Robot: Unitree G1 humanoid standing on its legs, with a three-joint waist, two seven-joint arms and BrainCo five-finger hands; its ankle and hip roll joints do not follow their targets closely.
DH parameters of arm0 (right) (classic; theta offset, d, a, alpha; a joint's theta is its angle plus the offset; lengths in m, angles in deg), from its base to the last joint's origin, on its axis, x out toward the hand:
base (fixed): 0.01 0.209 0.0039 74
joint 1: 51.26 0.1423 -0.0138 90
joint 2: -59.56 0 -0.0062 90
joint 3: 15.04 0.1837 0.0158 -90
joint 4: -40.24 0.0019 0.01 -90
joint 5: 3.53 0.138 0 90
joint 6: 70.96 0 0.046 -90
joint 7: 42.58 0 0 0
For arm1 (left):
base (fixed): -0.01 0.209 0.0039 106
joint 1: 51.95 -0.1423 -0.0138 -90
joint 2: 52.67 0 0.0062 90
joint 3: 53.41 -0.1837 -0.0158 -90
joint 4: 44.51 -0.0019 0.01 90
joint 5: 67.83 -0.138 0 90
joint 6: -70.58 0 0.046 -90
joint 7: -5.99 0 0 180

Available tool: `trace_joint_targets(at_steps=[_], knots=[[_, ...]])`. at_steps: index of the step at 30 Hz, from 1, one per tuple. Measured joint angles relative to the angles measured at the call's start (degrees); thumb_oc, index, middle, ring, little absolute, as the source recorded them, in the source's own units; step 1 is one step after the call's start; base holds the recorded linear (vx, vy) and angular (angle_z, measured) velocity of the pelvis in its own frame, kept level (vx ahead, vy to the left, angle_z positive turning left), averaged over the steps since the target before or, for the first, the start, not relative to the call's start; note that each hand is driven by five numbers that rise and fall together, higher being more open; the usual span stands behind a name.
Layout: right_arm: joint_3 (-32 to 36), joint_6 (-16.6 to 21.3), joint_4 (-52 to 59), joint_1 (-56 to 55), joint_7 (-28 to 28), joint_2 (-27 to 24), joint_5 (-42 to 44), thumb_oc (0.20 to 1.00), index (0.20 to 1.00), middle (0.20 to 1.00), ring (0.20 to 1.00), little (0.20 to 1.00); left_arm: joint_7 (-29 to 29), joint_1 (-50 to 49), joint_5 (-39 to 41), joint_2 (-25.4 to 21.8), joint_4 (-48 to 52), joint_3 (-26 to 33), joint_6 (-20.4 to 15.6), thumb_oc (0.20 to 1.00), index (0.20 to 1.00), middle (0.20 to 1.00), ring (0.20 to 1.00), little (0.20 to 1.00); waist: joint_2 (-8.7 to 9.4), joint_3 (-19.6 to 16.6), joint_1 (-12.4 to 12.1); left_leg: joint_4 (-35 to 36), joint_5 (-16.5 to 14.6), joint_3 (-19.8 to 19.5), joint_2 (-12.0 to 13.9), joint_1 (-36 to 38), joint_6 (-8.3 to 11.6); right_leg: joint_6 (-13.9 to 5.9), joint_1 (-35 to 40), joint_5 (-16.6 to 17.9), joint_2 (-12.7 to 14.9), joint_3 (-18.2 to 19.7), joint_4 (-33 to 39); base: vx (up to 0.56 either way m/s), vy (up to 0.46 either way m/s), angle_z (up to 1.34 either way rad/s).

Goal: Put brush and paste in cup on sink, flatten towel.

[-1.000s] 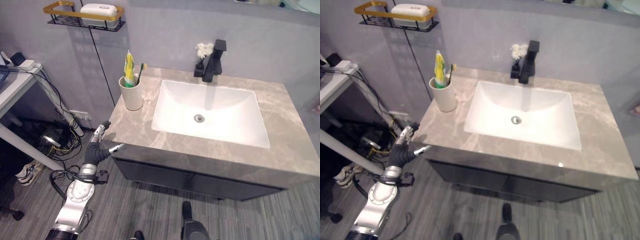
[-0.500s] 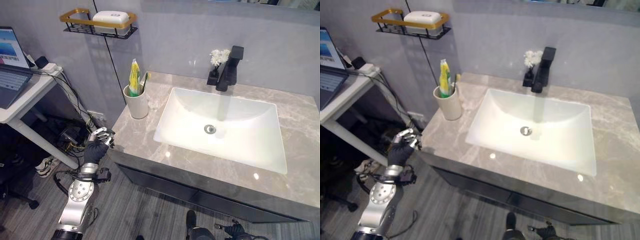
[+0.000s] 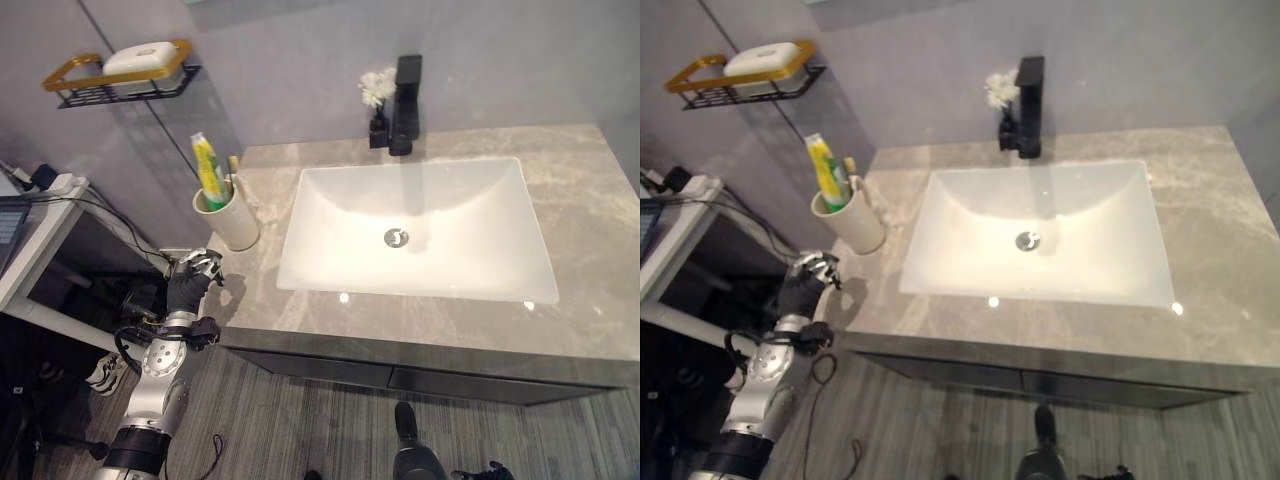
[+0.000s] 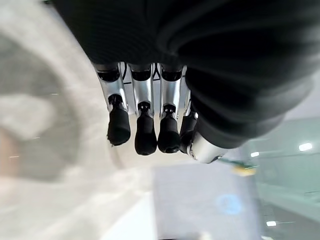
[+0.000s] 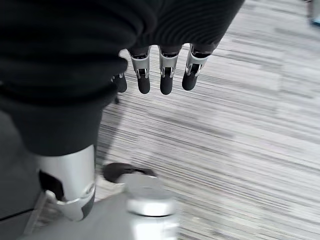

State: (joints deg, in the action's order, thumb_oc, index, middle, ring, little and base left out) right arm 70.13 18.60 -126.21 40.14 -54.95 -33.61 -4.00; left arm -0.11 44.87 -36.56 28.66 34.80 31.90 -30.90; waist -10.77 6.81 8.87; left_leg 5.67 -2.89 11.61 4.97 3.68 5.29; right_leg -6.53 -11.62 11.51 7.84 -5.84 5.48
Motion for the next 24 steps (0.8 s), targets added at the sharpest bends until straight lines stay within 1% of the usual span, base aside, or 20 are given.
trace_joint_targets(at_steps=[2,5,10,11,15,16,18,19,21,23,24], knots=[[0.76,-0.21,-0.90,0.65,-0.02,-1.32,0.07,1.000,1.000,1.000,1.000,1.000,0.01,1.65,0.12,0.27,-1.91,-1.25,-0.05,0.200,0.200,0.200,0.200,0.200,-0.85,0.64,0.00,-0.02,0.27,0.12,-0.22,-1.18,-0.06,0.45,-1.24,0.53,0.11,0.42,-0.46,0.01,-0.005,-0.07],[0.91,-0.52,-1.85,1.42,-0.05,-2.59,0.20,1.000,1.000,1.000,1.000,1.000,-0.38,5.54,0.09,0.16,-4.06,-1.34,0.17,0.200,0.200,0.200,0.200,0.200,-1.30,1.22,0.12,-0.03,0.40,0.00,-0.13,-1.77,0.02,0.49,-1.74,0.51,0.07,0.24,-0.34,0.00,0.000,0.00],[1.60,-0.33,-1.26,2.94,-0.14,-3.12,1.17,1.000,1.000,1.000,1.000,1.000,-0.80,7.52,-0.27,0.14,-4.23,-1.11,-0.15,0.200,0.200,0.200,0.200,0.200,-1.41,2.24,0.32,-0.02,0.56,-0.12,-0.15,-2.91,0.03,0.35,-2.81,0.45,0.08,0.21,-0.09,0.00,-0.005,0.02],[3.22,-0.24,-0.91,3.24,-0.18,-3.12,2.05,1.000,1.000,1.000,1.000,1.000,-1.59,7.75,-0.27,0.14,-4.23,-0.93,-0.42,0.200,0.200,0.200,0.200,0.200,-1.50,2.35,0.35,-0.02,0.56,-0.09,-0.18,-3.39,0.03,0.35,-3.33,0.45,0.10,0.27,-0.02,-0.04,-0.039,0.00],[3.23,0.78,1.93,4.11,-1.37,-3.14,4.56,1.000,1.000,1.000,1.000,1.000,-4.07,10.66,-0.16,-0.17,-5.14,0.24,-1.68,0.200,0.200,0.200,0.200,0.200,-1.48,2.53,0.61,-0.01,1.02,-0.08,-0.27,-6.11,0.07,0.49,-6.05,0.83,0.20,0.33,-0.45,-0.02,-0.027,0.01],[3.14,1.51,2.16,4.71,-1.46,-3.16,4.78,1.000,1.000,1.000,1.000,1.000,-4.94,12.00,-0.15,-0.19,-5.29,1.01,-1.76,0.200,0.200,0.200,0.200,0.200,-1.34,2.85,0.89,-0.03,1.19,-0.09,-0.12,-6.75,0.11,0.48,-6.65,0.92,0.01,0.24,-0.47,0.01,-0.056,0.00],[2.14,1.81,3.42,4.63,-1.87,-3.10,5.10,1.000,1.000,1.000,1.000,1.000,-5.22,13.33,-0.19,-0.53,-6.22,1.77,-2.46,0.200,0.200,0.200,0.200,0.200,-0.57,3.51,1.32,-0.28,1.30,-0.09,0.06,-6.76,0.22,0.46,-6.62,0.87,-0.13,-0.11,-0.47,0.00,-0.051,0.01],[1.24,1.90,3.90,4.89,-2.24,-2.93,5.38,1.000,1.000,1.000,1.000,1.000,-6.28,15.30,-0.13,-1.85,-7.30,1.81,-2.35,0.200,0.200,0.200,0.200,0.200,0.20,4.31,1.34,-0.28,1.41,-0.14,0.06,-6.80,0.24,0.47,-6.62,0.89,-0.11,-0.19,-0.47,0.00,-0.032,0.04],[0.80,1.91,3.91,5.06,-2.56,-2.17,5.40,1.000,1.000,1.000,1.000,1.000,-7.58,17.46,0.30,-2.59,-8.45,2.30,-2.35,0.200,0.200,0.200,0.200,0.200,1.30,5.17,1.43,-0.23,1.53,-0.16,0.16,-6.88,0.34,0.51,-6.59,0.91,-0.14,-0.44,-0.46,-0.01,-0.041,0.05],[0.63,1.91,4.44,4.85,-2.57,-1.42,5.52,1.000,1.000,1.000,1.000,1.000,-8.19,17.87,0.35,-3.18,-8.39,2.26,-2.43,0.200,0.200,0.200,0.200,0.200,1.43,5.33,1.56,-0.05,1.52,-0.26,0.20,-7.08,0.33,0.53,-6.69,0.88,-0.14,-0.62,-0.46,-0.01,-0.045,0.03],[0.19,1.95,6.07,4.53,-2.60,-0.75,6.42,1.000,1.000,1.000,1.000,1.000,-8.78,17.92,0.35,-4.57,-8.33,2.24,-2.58,0.200,0.200,0.200,0.200,0.200,1.45,5.33,1.78,-0.04,1.53,-0.28,0.21,-7.86,0.36,0.54,-7.44,0.91,-0.15,-0.64,-0.46,0.00,-0.036,0.02]])
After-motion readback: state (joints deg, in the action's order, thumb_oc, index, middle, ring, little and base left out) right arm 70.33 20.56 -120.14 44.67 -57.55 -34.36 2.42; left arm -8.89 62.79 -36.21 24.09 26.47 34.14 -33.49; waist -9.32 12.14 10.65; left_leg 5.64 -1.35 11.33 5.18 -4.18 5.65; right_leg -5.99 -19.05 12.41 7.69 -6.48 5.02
